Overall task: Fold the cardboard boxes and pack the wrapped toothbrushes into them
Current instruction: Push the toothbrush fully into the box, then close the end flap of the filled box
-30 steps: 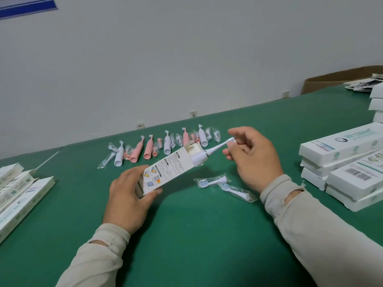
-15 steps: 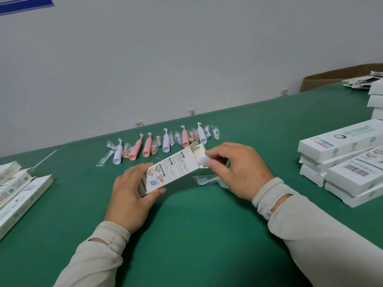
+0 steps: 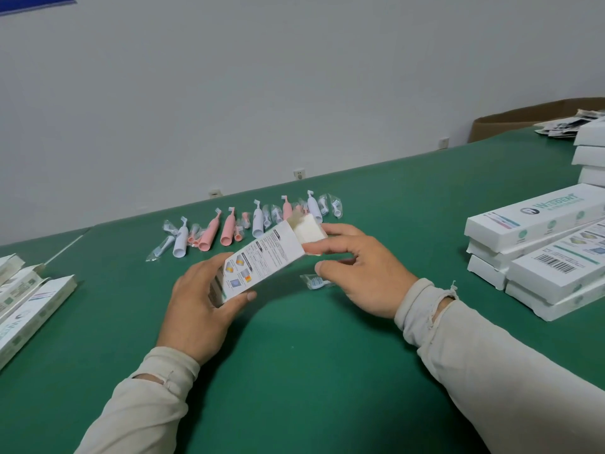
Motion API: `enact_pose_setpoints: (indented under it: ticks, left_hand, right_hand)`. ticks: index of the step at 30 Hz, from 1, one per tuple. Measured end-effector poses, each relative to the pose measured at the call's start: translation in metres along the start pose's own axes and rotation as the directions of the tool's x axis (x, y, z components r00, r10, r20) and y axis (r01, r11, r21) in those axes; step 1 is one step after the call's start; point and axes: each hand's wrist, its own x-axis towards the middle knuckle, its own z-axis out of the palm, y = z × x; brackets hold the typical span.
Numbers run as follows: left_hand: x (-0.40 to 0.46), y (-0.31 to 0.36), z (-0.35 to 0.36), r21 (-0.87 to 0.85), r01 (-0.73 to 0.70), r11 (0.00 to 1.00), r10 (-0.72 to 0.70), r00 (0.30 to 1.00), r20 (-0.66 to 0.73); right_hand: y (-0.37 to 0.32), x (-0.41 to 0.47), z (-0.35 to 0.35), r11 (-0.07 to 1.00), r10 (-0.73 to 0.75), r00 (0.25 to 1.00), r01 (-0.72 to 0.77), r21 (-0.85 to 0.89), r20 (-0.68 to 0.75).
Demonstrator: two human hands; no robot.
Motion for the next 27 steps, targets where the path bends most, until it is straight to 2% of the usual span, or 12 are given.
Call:
enact_pose_setpoints:
  ticks: [6, 7, 9, 11, 13, 15, 18, 22, 24, 26, 27]
  left_hand:
    - [0.002, -0.001, -0.002, 0.03, 0.006, 1.0, -0.006, 1.0, -0.001]
    - [0.003, -0.002, -0.002, 0.035, 0.008, 0.999, -0.008, 1.0, -0.005]
    - [0.004, -0.006, -0.003, 0.031, 0.018, 0.999, -0.017, 0.999, -0.038]
    - [0.005, -0.009, -0.004, 0.024, 0.027, 0.999, -0.025, 0.997, -0.079]
    - [0.006, -0.01, -0.003, 0.037, 0.031, 0.999, -0.028, 0.996, -0.083]
    - [0.005, -0.011, -0.002, 0.052, 0.026, 0.998, -0.022, 0.997, -0.078]
    - [0.004, -0.012, -0.001, 0.058, 0.01, 0.998, -0.007, 0.998, -0.056]
    - [0.005, -0.013, 0.0, 0.063, 0.013, 0.998, -0.012, 1.0, -0.017]
    - [0.004, -0.014, 0.001, 0.078, 0.015, 0.997, -0.014, 1.0, -0.008]
    - [0.003, -0.015, 0.001, 0.094, 0.02, 0.995, -0.019, 1.0, -0.01]
    - [0.003, -0.015, 0.001, 0.098, 0.023, 0.995, -0.022, 1.0, -0.013]
  right_hand:
    - [0.001, 0.002, 0.0, 0.996, -0.073, 0.992, 0.068, -0.053, -0.106]
    - [0.001, 0.003, -0.004, 0.994, -0.095, 0.982, 0.084, -0.074, -0.164]
    - [0.001, 0.007, -0.02, 0.993, -0.09, 0.923, 0.054, -0.107, -0.374]
    - [0.002, 0.011, -0.041, 0.972, -0.052, 0.862, -0.072, -0.224, -0.504]
    - [0.008, 0.013, -0.056, 0.891, 0.051, 0.891, -0.244, -0.383, -0.451]
    - [0.012, 0.011, -0.06, 0.808, 0.176, 0.928, -0.327, -0.49, -0.33]
    - [0.006, 0.005, -0.051, 0.74, 0.262, 0.952, -0.304, -0.6, -0.159]
    - [-0.001, 0.002, -0.037, 0.53, 0.41, 0.911, -0.208, -0.822, 0.033]
    - [0.0, 0.0, -0.035, 0.557, 0.374, 0.924, -0.156, -0.816, 0.078]
    - [0.0, 0.0, -0.036, 0.738, 0.238, 0.968, -0.127, -0.663, 0.08]
    - [0.0, 0.001, -0.036, 0.865, 0.165, 0.984, -0.114, -0.488, 0.064]
